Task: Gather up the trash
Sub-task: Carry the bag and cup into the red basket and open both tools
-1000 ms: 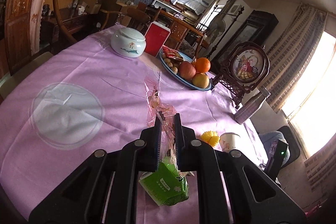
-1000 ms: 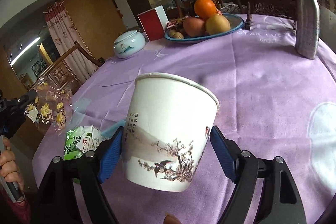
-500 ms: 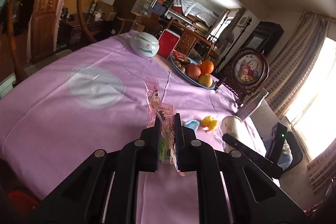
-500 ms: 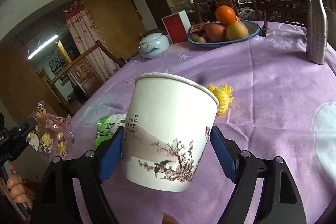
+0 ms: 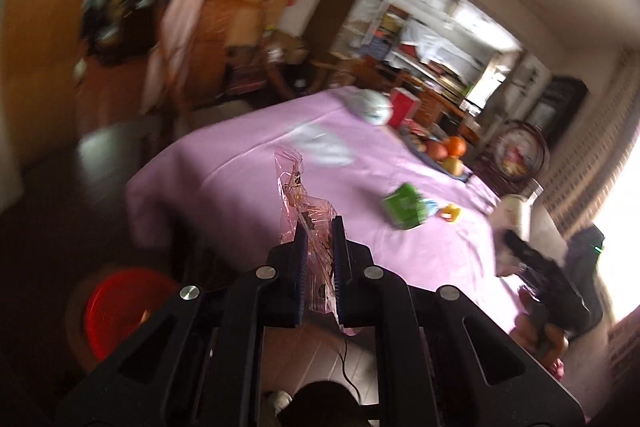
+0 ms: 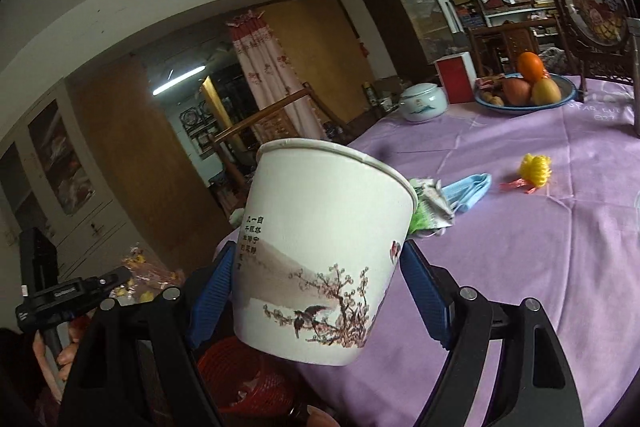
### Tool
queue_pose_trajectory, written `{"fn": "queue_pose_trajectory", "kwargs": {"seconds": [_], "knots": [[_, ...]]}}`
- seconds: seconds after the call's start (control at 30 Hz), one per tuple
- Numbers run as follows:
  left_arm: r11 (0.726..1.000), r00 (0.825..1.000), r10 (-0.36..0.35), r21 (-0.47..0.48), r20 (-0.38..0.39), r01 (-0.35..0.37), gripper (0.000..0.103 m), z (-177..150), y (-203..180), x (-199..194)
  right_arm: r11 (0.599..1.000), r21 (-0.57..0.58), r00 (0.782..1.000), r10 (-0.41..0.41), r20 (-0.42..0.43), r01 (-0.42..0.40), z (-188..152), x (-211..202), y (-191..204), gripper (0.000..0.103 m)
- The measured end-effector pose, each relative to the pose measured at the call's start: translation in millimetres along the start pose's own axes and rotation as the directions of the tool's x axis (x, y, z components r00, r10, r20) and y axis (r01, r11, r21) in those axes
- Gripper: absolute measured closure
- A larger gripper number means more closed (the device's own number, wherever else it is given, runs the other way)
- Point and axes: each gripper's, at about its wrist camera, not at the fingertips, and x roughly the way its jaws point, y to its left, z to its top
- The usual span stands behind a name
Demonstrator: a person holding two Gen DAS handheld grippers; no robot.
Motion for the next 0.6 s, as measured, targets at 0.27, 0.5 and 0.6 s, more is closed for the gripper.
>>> {"fn": "queue_pose_trajectory", "kwargs": {"seconds": [0.27,0.5,0.6], "knots": [[0.976,0.983,0.13,-0.158,-0.128,-0.149,0.09,-54,112,27,0.993,-0.058,0.99,0.1,-0.098,-0.106,-36,11,68,0.023],[0.932,0.94,0.287,-0.172,-0.186,-0.319,0.041,-92,165,63,0.989,-0.095,0.975,0.095,-0.199,-0.115,-62,39,96,0.023],[0.931,0.935,0.299,-0.159,-0.19,-0.33,0.036,-102,168,61,0.986,-0.106,0.966,0.097,-0.241,-0.126,-72,54,104,0.023]]}}
